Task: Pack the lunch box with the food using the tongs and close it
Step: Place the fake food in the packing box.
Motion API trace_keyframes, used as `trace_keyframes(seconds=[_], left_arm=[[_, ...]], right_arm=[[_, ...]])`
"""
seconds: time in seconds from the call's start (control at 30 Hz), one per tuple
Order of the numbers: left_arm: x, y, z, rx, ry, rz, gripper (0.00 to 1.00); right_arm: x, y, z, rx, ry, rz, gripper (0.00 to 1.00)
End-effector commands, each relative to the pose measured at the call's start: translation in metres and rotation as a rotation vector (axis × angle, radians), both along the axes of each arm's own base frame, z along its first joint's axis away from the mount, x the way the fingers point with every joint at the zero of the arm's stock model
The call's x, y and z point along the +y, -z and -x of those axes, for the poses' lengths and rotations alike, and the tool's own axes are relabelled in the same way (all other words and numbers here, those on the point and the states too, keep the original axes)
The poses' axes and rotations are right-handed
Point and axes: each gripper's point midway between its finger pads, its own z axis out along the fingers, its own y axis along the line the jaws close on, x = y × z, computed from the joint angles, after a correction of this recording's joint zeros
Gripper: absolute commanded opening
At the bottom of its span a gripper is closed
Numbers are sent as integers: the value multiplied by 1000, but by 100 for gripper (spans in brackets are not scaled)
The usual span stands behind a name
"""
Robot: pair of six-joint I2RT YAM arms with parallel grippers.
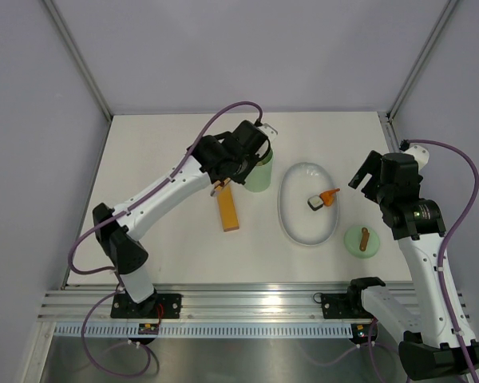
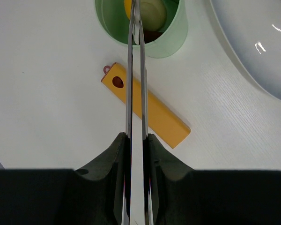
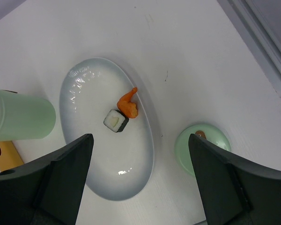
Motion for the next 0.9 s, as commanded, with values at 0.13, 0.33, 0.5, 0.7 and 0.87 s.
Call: trace_keyframes(seconds=[0.13, 0.33, 0.5, 0.7, 0.87], left_arm=[[-7, -3, -8, -22, -24, 35, 41], [-9, -9, -7, -30, -19, 52, 56], [-11, -27, -7, -53, -14, 92, 54], [-22, -73, 5, -106, 47, 238, 49], [-63, -92, 34, -32, 211, 430, 48]], right_arm=[[1, -10, -4, -34, -5, -9, 90], [2, -10, -5, -36, -8, -13, 90], [2, -12, -4, -42, -7, -15, 90], [2, -20, 2, -58, -6, -17, 90], [-2, -32, 6, -82, 5, -6, 90]])
